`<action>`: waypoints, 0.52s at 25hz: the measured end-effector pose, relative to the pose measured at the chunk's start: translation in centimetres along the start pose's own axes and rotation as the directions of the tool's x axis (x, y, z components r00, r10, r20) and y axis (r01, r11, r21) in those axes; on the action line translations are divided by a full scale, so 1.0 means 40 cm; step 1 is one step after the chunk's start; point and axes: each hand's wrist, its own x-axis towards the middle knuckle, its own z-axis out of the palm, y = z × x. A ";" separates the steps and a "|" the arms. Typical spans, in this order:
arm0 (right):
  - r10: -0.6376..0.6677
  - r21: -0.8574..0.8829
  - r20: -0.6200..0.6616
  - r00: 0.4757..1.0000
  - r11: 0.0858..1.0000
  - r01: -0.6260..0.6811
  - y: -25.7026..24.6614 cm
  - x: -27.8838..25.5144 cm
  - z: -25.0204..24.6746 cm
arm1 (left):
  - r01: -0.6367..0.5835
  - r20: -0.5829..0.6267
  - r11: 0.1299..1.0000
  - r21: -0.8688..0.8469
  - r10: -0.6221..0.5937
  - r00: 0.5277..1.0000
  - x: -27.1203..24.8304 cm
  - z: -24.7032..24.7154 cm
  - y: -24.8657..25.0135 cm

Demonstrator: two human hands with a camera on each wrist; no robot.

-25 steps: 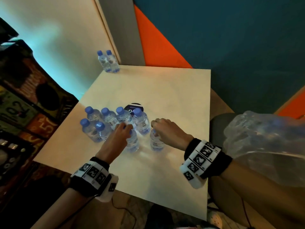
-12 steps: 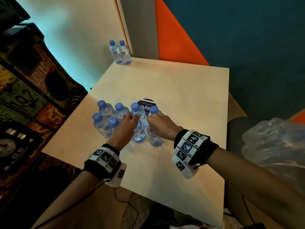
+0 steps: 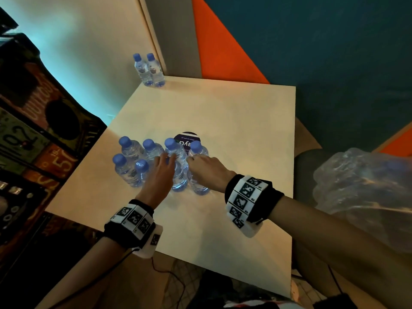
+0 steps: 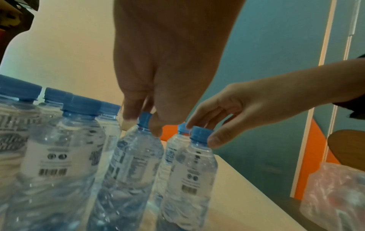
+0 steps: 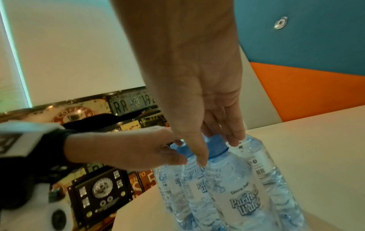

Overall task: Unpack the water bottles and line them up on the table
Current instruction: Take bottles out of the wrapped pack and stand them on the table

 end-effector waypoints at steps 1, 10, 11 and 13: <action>0.007 0.037 -0.018 1.000 0.999 -0.006 0.007 -0.017 -0.001 | 0.014 -0.037 1.000 0.020 -0.014 0.999 -0.011 -0.005 0.013; 0.165 0.056 0.149 0.975 0.983 -0.175 0.228 -0.415 0.090 | -0.498 -0.109 0.858 -0.128 0.487 0.866 -0.094 0.029 0.380; 0.227 0.081 0.188 0.956 0.966 -0.245 0.260 -0.467 0.107 | -0.564 -0.081 0.814 -0.143 0.558 0.826 -0.095 0.044 0.439; 0.348 0.156 0.266 0.899 0.905 -0.396 0.333 -0.574 0.141 | -0.676 -0.011 0.719 -0.163 0.683 0.730 -0.088 0.080 0.561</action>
